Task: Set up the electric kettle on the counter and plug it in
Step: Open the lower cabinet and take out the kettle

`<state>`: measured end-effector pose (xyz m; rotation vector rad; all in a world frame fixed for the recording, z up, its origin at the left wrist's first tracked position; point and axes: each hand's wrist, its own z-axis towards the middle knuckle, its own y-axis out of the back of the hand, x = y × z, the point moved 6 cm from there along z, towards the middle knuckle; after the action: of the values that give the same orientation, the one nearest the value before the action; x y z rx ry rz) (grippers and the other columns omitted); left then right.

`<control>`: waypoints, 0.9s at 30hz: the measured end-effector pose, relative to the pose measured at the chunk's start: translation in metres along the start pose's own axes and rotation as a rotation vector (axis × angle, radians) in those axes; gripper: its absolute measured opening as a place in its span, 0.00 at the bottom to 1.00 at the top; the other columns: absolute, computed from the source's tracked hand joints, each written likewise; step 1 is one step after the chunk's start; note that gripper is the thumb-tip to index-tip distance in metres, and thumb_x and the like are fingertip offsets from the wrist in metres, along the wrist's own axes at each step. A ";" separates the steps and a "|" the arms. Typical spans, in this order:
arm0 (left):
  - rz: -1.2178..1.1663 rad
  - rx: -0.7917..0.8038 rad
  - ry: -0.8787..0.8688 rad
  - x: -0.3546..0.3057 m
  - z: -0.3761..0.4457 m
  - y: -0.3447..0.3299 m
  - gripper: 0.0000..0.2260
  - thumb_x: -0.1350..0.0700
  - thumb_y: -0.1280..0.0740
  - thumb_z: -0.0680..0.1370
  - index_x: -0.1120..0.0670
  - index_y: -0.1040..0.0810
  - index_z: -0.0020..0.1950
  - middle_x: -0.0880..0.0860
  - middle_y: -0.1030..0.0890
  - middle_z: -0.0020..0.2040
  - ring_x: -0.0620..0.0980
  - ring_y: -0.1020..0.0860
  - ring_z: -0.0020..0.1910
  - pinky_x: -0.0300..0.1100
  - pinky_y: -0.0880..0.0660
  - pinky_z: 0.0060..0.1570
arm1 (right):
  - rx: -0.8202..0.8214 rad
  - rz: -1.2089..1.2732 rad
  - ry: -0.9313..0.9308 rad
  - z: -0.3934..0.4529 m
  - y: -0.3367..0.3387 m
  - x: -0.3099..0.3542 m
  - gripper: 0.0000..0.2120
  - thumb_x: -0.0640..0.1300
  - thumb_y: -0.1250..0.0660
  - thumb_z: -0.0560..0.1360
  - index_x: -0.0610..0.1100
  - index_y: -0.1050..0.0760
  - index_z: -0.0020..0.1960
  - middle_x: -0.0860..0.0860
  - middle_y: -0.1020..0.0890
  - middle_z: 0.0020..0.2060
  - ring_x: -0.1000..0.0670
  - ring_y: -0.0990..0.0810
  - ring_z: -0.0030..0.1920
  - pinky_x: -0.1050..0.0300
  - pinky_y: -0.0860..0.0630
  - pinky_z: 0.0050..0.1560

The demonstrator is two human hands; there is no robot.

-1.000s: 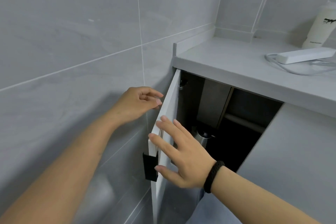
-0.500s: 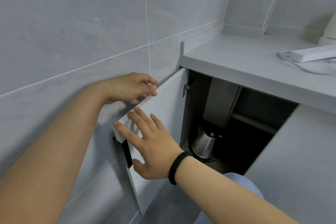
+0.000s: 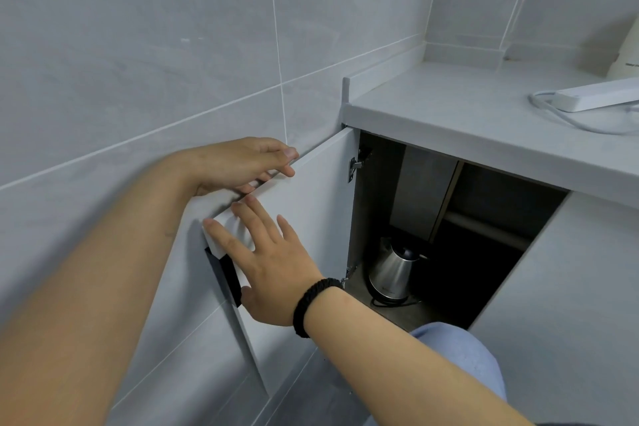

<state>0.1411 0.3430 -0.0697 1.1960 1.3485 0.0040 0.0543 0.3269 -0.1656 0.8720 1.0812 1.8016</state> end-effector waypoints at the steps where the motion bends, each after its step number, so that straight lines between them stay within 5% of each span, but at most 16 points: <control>1: 0.003 -0.004 0.001 0.000 0.000 0.000 0.17 0.42 0.43 0.80 0.44 0.29 0.67 0.43 0.22 0.61 0.47 0.26 0.64 0.50 0.30 0.66 | 0.009 0.005 0.003 0.000 0.002 0.000 0.47 0.44 0.30 0.69 0.53 0.56 0.77 0.41 0.49 0.75 0.42 0.59 0.76 0.35 0.43 0.71; 4: 0.026 -0.023 0.002 0.001 0.000 0.000 0.16 0.42 0.42 0.80 0.43 0.28 0.66 0.42 0.21 0.60 0.44 0.27 0.63 0.48 0.29 0.65 | 0.006 -0.007 0.037 0.000 0.007 0.001 0.46 0.43 0.31 0.69 0.52 0.55 0.78 0.41 0.49 0.75 0.42 0.58 0.76 0.36 0.43 0.71; 8: 0.119 -0.106 -0.053 -0.002 0.001 -0.001 0.17 0.44 0.36 0.78 0.46 0.27 0.66 0.44 0.21 0.57 0.42 0.25 0.60 0.42 0.30 0.63 | -0.087 0.041 0.057 -0.012 0.013 -0.013 0.43 0.41 0.29 0.67 0.48 0.46 0.77 0.38 0.44 0.74 0.37 0.44 0.73 0.42 0.38 0.69; 15: 0.124 -0.379 -0.267 -0.024 -0.004 -0.015 0.08 0.54 0.31 0.77 0.47 0.20 0.55 0.43 0.18 0.46 0.41 0.21 0.48 0.31 0.29 0.49 | -0.301 0.162 -0.234 -0.061 0.027 -0.073 0.24 0.41 0.32 0.73 0.47 0.34 0.67 0.44 0.32 0.64 0.45 0.28 0.57 0.48 0.23 0.54; 23: 0.011 -0.317 -0.350 -0.042 0.021 -0.074 0.07 0.59 0.32 0.77 0.47 0.20 0.43 0.47 0.16 0.38 0.40 0.20 0.35 0.34 0.23 0.42 | -0.403 0.163 -0.396 -0.111 0.053 -0.130 0.03 0.40 0.35 0.77 0.44 0.25 0.51 0.52 0.27 0.49 0.54 0.28 0.48 0.60 0.24 0.49; 27: 0.007 -0.252 -0.360 -0.048 0.041 -0.107 0.06 0.58 0.32 0.77 0.47 0.20 0.43 0.45 0.16 0.37 0.41 0.19 0.36 0.39 0.22 0.46 | -0.489 0.247 -0.487 -0.139 0.066 -0.161 0.03 0.37 0.33 0.76 0.45 0.24 0.47 0.53 0.24 0.44 0.55 0.25 0.46 0.62 0.24 0.48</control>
<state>0.0913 0.2382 -0.1133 0.9364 0.9946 -0.0340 -0.0208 0.1177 -0.1809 1.0864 0.2157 1.8014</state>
